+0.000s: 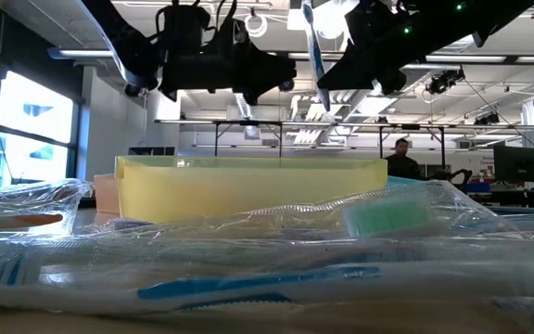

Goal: Pick & Place Toothbrushes
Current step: Put the blue toothbrush into the blue bin

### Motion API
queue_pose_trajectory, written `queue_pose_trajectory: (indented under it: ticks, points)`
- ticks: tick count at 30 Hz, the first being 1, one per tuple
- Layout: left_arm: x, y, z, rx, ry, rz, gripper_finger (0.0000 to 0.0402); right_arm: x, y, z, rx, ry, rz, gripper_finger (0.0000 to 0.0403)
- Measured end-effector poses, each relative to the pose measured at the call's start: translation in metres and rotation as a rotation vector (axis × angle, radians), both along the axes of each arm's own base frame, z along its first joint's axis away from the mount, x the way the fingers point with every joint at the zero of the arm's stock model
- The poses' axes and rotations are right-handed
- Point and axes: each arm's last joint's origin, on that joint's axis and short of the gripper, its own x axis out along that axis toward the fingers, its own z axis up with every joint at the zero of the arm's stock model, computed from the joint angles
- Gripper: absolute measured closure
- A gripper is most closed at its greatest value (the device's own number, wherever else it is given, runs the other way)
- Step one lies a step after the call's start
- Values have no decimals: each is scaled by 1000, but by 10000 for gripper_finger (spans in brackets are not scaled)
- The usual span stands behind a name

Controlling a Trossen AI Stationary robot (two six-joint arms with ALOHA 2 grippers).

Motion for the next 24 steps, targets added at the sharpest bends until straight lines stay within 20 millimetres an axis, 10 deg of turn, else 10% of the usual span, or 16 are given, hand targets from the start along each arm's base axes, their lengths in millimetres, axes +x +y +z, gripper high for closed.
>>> queue_pose_trajectory:
  ticks: [24]
  points:
    - [20,-3,6,1,5,15,275,1,1,1,2,-12,31,388]
